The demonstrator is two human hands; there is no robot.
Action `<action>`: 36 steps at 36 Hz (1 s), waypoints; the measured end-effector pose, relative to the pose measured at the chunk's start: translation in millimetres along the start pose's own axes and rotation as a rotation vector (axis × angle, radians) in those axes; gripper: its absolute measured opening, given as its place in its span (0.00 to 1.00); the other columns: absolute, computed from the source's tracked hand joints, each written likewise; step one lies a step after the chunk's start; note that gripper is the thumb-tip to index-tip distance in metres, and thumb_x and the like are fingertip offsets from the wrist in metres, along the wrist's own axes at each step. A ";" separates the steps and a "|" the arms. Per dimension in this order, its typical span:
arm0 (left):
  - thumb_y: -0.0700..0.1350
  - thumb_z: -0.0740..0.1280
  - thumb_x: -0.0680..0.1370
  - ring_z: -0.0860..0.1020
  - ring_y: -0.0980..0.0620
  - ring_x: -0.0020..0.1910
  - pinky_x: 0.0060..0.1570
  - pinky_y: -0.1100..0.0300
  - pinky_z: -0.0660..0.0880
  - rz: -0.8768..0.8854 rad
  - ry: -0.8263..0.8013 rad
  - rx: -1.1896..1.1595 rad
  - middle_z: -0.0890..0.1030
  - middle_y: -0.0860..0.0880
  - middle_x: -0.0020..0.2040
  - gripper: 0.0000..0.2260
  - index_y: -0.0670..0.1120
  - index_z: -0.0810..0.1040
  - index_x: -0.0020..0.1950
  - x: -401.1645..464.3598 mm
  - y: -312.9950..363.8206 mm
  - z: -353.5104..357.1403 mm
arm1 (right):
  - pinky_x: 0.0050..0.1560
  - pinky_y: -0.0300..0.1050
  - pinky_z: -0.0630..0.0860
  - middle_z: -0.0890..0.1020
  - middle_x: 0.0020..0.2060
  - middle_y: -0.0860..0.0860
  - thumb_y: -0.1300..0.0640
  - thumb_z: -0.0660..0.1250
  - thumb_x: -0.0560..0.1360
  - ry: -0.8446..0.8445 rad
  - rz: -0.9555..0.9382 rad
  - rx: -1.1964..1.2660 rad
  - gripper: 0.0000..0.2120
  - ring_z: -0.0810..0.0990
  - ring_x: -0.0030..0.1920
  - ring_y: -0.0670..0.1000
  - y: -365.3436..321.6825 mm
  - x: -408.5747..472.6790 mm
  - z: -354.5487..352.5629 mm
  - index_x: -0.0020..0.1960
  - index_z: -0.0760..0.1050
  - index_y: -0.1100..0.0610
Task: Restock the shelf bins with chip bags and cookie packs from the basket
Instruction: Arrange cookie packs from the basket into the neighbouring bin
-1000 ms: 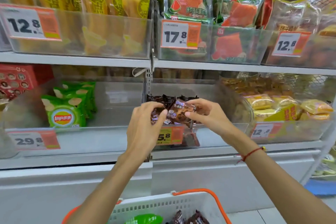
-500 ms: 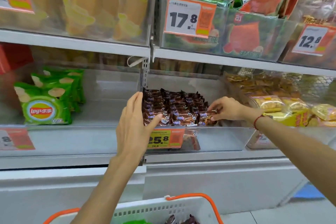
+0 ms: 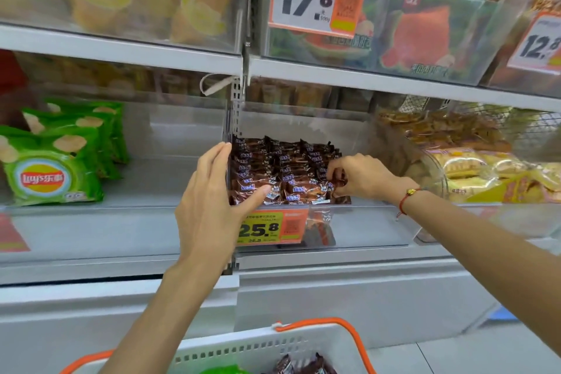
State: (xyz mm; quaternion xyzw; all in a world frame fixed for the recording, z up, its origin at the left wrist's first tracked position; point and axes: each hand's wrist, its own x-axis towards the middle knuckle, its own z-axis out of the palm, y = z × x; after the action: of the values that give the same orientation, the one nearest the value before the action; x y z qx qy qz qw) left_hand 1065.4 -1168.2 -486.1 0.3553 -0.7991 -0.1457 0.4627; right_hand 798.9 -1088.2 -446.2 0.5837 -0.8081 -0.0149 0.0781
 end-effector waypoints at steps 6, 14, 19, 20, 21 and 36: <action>0.63 0.69 0.71 0.69 0.54 0.68 0.53 0.56 0.73 -0.007 -0.021 -0.026 0.65 0.57 0.73 0.36 0.51 0.64 0.74 -0.4 1.6 -2.7 | 0.44 0.44 0.74 0.80 0.50 0.50 0.53 0.76 0.68 -0.059 0.078 0.087 0.16 0.77 0.47 0.51 -1.2 2.2 2.3 0.55 0.77 0.51; 0.60 0.70 0.72 0.66 0.53 0.70 0.57 0.54 0.72 -0.011 -0.112 -0.057 0.62 0.55 0.74 0.36 0.49 0.61 0.75 -1.9 4.6 -11.3 | 0.59 0.43 0.70 0.77 0.63 0.52 0.57 0.73 0.72 -0.042 0.137 0.330 0.20 0.75 0.61 0.53 -3.1 -30.4 -17.3 0.63 0.76 0.56; 0.54 0.70 0.74 0.66 0.51 0.69 0.61 0.53 0.70 0.100 -0.073 0.054 0.67 0.51 0.72 0.28 0.47 0.68 0.71 -14.1 14.1 -21.6 | 0.53 0.36 0.68 0.79 0.58 0.50 0.59 0.72 0.73 0.171 0.116 0.360 0.15 0.77 0.56 0.50 -8.9 -75.2 -37.8 0.59 0.79 0.54; 0.52 0.71 0.75 0.67 0.51 0.68 0.60 0.53 0.71 0.135 -0.069 0.061 0.69 0.51 0.70 0.26 0.47 0.70 0.70 -17.6 16.7 -24.7 | 0.52 0.36 0.68 0.79 0.55 0.50 0.60 0.72 0.72 0.233 0.106 0.375 0.14 0.77 0.53 0.49 -12.8 -85.5 -39.1 0.57 0.79 0.53; 0.51 0.71 0.74 0.69 0.50 0.67 0.59 0.53 0.72 0.176 -0.071 0.070 0.71 0.51 0.69 0.24 0.47 0.71 0.69 -21.9 19.5 -28.1 | 0.51 0.38 0.70 0.80 0.53 0.49 0.60 0.72 0.72 0.293 0.096 0.392 0.12 0.77 0.50 0.48 -17.5 -96.1 -39.1 0.55 0.80 0.53; 0.47 0.64 0.77 0.76 0.49 0.60 0.52 0.57 0.71 0.174 -0.766 0.335 0.79 0.53 0.60 0.13 0.53 0.76 0.61 -109.0 47.3 -19.4 | 0.52 0.41 0.72 0.81 0.54 0.54 0.58 0.69 0.75 -0.429 0.008 0.380 0.13 0.78 0.51 0.52 -88.6 -178.9 51.4 0.59 0.79 0.56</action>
State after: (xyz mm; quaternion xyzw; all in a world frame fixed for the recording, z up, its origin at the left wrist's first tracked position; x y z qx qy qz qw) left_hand 1096.0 -1056.4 -518.5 0.2769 -0.9529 -0.0956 0.0788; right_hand 929.7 -950.7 -526.7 0.5680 -0.7968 0.0141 -0.2055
